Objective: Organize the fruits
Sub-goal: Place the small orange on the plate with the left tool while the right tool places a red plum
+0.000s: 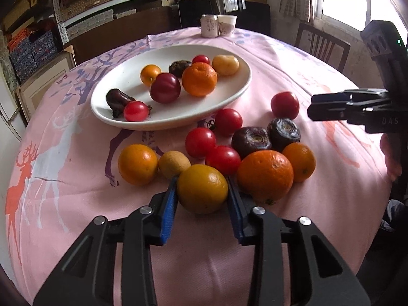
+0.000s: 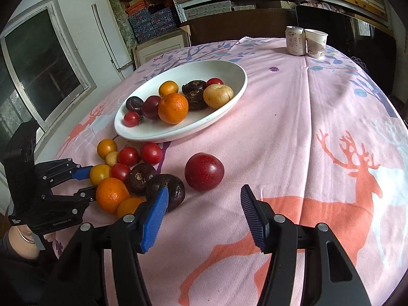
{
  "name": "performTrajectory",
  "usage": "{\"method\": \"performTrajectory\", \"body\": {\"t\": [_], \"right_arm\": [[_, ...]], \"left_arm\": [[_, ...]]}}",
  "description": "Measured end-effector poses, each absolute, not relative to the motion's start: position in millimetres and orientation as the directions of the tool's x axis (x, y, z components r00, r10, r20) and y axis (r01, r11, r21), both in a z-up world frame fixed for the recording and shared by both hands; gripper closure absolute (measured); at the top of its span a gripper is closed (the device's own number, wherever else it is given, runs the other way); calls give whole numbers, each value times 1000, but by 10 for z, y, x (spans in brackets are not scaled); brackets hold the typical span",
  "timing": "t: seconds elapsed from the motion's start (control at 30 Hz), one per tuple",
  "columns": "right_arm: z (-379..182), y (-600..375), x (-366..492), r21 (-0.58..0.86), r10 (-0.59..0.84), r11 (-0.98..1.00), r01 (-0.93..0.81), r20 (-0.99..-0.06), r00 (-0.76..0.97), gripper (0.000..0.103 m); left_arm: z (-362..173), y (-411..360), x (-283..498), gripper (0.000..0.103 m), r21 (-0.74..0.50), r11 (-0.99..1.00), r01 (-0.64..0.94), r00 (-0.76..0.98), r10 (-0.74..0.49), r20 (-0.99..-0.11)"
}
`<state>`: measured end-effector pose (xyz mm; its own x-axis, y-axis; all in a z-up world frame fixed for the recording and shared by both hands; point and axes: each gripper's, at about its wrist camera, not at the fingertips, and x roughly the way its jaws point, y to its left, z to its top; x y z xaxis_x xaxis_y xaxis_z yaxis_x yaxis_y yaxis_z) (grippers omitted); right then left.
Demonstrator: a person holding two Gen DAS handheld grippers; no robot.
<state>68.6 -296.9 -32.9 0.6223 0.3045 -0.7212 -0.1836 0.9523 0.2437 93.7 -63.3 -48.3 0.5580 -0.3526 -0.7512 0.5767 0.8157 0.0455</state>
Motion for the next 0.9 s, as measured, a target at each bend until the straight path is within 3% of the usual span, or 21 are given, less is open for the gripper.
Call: {"method": "performTrajectory", "body": {"t": [0.1, 0.27, 0.4, 0.63, 0.9], "right_arm": [[-297, -2876, 754, 209, 286, 958, -195, -721, 632, 44], [-366, -2834, 1048, 224, 272, 962, -156, -750, 603, 46], [-515, -2911, 1178, 311, 318, 944, -111, -770, 553, 64], [-224, -2952, 997, 348, 380, 920, -177, -689, 617, 64], [115, -2911, 1468, 364, 396, 913, -187, -670, 627, 64]], "left_arm": [[-375, -430, 898, 67, -38, 825, 564, 581, -429, -691], [-379, -375, 913, 67, -65, 840, 539, 582, -427, -692], [-384, -385, 914, 67, -59, 846, 529, 583, -413, -700], [-300, -292, 972, 67, -122, 845, 520, 571, -450, -687], [40, -631, 1447, 67, -45, 846, 531, 603, -414, -682]]}}
